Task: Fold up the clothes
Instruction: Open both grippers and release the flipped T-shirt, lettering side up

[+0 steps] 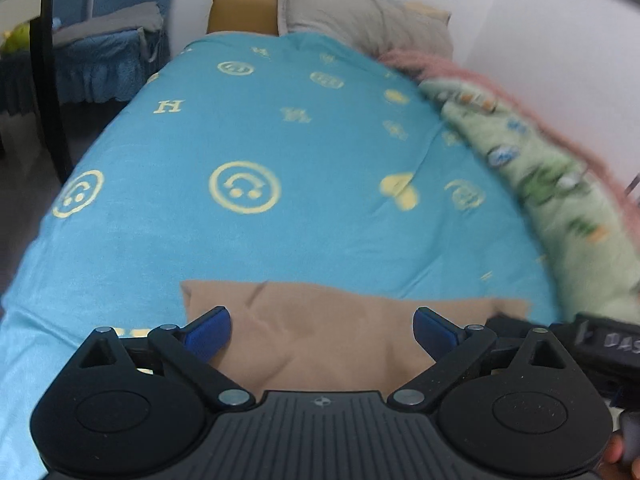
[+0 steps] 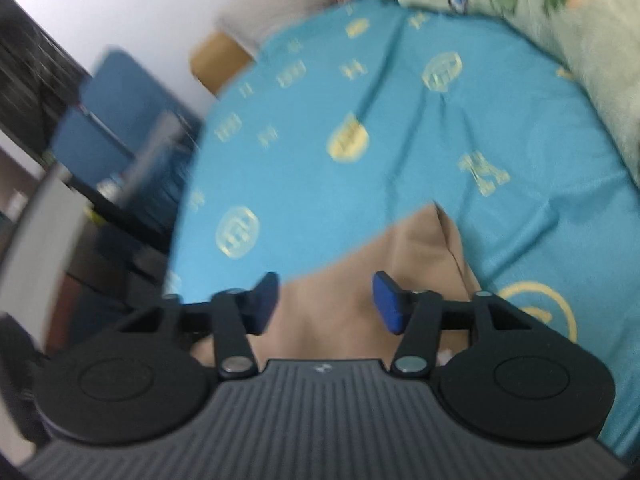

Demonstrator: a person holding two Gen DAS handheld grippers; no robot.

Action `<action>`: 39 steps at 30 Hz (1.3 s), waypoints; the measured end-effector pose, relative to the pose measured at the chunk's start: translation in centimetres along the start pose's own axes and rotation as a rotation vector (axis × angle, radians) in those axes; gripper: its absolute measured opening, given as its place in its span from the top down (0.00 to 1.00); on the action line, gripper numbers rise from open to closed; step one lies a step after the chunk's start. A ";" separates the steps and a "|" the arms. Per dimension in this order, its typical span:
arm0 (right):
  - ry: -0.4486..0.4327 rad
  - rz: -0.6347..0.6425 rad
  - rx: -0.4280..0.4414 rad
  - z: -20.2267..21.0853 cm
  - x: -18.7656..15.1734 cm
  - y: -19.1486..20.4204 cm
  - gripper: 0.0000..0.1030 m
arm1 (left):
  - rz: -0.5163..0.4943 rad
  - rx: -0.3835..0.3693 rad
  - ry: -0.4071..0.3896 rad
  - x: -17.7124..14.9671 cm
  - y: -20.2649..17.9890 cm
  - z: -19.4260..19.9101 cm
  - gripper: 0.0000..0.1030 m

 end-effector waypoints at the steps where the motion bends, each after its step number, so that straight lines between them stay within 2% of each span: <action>1: 0.032 0.012 -0.031 -1.1 -0.4 -0.6 0.63 | -0.018 0.022 0.016 -0.4 0.0 -0.8 0.04; 4: 0.088 0.061 -0.098 -3.7 -1.4 -1.7 0.65 | -0.075 0.067 0.074 -1.4 -0.3 -3.2 0.04; 8: 0.084 0.135 -0.124 -4.0 -1.9 -1.3 0.66 | -0.130 0.111 0.064 -1.9 -0.5 -3.9 0.04; 13: 0.073 0.117 -0.105 -1.6 -2.7 -0.6 0.64 | -0.118 0.095 0.046 -2.2 0.0 -1.7 0.05; 24: 0.044 0.224 -0.128 3.2 -5.3 1.6 0.63 | -0.168 0.042 -0.002 -5.5 -0.2 5.9 0.05; 30: 0.119 0.210 -0.188 1.5 -6.9 0.2 0.65 | -0.181 0.073 0.109 -8.1 0.0 3.4 0.05; 33: 0.143 0.228 -0.208 0.8 -7.3 -0.1 0.65 | -0.182 0.091 0.125 -8.4 0.1 2.5 0.01; 39: 0.139 0.234 -0.209 0.9 -7.5 -0.1 0.65 | -0.150 0.078 0.141 -8.6 0.7 2.3 0.01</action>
Point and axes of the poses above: each gripper's, at about its wrist camera, not at the fingertips, and z roughly against the way its jaws point, y to its left, x to its top, the point moved 8 cm from there along -z, roughly the way its jaws point, and after that the axes turned 12 degrees about x, right-handed, at the moved point
